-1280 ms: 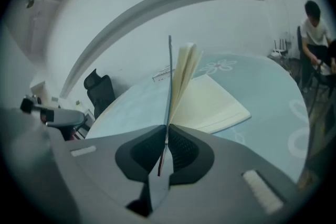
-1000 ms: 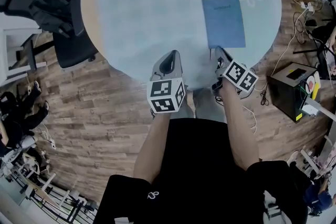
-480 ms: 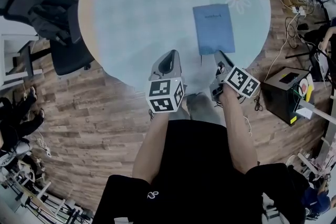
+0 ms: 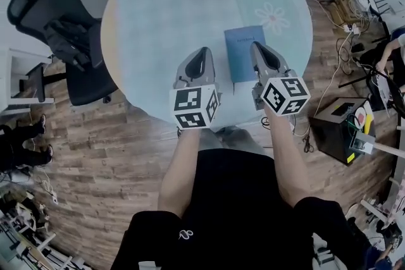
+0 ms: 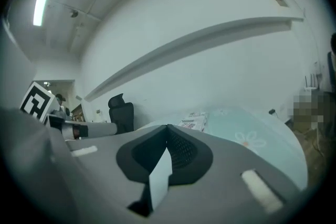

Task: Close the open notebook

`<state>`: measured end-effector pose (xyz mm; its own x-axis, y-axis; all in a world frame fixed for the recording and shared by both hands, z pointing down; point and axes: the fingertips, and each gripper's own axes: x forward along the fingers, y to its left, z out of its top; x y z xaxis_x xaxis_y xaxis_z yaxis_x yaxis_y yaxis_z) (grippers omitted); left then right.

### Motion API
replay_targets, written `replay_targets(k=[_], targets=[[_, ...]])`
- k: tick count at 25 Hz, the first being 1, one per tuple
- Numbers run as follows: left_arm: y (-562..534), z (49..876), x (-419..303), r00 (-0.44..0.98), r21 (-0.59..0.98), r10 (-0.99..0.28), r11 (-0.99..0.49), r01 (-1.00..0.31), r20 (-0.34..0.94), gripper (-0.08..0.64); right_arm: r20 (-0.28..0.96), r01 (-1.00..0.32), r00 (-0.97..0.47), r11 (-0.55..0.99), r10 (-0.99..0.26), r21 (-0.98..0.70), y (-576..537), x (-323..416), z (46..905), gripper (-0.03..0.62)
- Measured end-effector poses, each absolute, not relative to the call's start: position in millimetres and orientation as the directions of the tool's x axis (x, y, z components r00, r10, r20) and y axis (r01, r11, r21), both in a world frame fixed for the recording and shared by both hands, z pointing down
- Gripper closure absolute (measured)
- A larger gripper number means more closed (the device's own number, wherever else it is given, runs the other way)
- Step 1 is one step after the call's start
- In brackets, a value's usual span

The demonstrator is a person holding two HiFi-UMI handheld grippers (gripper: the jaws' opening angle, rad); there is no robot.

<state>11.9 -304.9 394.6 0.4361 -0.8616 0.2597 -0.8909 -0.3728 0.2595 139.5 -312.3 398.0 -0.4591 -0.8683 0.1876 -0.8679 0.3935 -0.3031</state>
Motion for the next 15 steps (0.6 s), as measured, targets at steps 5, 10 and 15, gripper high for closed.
replay_targets(k=[5, 10, 15], targets=[[-338, 338, 7, 0.382, 0.212, -0.914, -0.35, -0.913, 0.138, 0.572, 0.079, -0.872, -0.479, 0.463, -0.874, -0.159, -343, 129, 336, 0.581], [-348, 294, -16, 0.24, 0.128, -0.97, -0.233, -0.964, 0.041, 0.572, 0.03, -0.881, -0.473, 0.471, -0.881, -0.046, -346, 124, 297, 0.581], [-338, 280, -13, 0.241, 0.104, -0.971, -0.24, -0.965, -0.002, 0.572, 0.019, -0.894, -0.448, 0.448, -0.894, 0.001, -340, 131, 290, 0.581]])
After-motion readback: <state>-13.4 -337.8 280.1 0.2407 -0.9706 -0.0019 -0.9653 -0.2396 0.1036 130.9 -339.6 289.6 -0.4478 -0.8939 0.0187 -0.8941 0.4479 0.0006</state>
